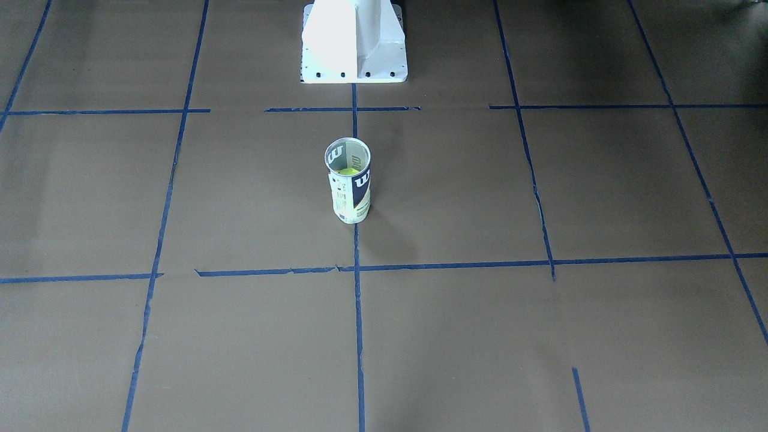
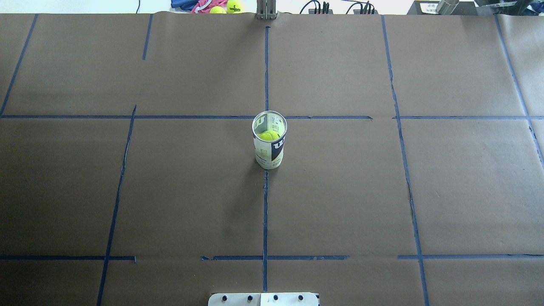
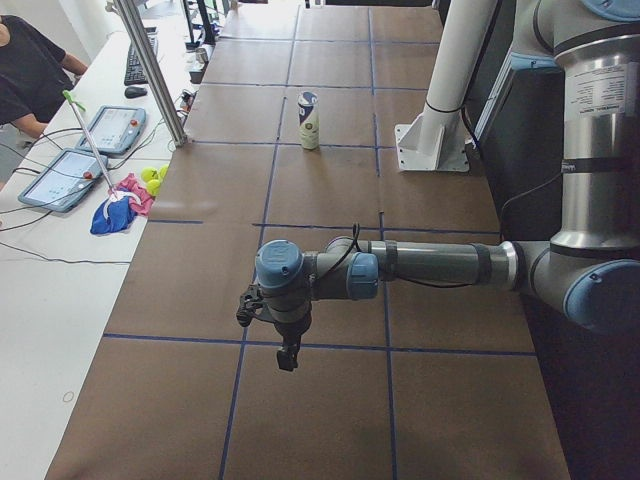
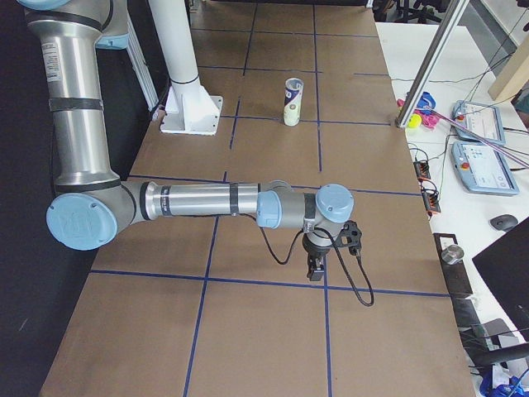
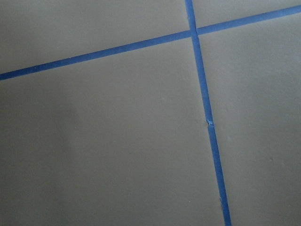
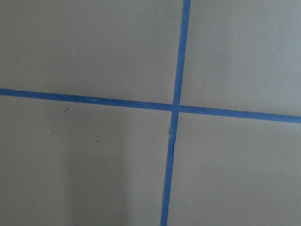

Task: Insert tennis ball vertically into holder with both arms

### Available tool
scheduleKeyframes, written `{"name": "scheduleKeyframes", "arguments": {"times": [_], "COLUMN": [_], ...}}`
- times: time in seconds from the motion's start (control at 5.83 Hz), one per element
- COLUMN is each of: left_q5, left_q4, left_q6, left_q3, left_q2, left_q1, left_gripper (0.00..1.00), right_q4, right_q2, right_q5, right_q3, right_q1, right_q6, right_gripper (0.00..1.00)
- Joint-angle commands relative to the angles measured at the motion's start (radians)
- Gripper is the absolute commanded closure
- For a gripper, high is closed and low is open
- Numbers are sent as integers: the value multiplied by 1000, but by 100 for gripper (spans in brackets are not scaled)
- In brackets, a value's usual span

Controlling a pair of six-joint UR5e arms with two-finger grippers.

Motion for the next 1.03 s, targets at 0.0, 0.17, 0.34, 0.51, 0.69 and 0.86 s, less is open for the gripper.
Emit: {"name": "scheduleKeyframes", "arguments": {"times": [0.0,0.17,0.34,0.51,0.69,0.86], "left_q5": [-38,-88,-83,-80,-81,-80], "left_q4": [3,2,0,-1,0,0], "left_q6": [-10,-10,-9,-9,-6,-6], "left_q3": [-4,-4,1,1,-1,-1], "left_q2": [2,3,3,3,3,0], "left_q1": [-1,-2,-1,-1,-1,-1], "left_gripper": [0,0,0,0,0,0], "right_q4": [-13,-62,-64,-64,-67,-61], "right_q2": [-18,-32,-68,-85,-92,-99], "right_q5": [2,3,3,3,9,15], "right_q3": [55,75,89,94,92,92], "right_q1": [4,4,4,16,27,28], "right_q6": [-2,-7,-48,-59,-59,-55], "right_gripper": [0,0,0,0,0,0]}}
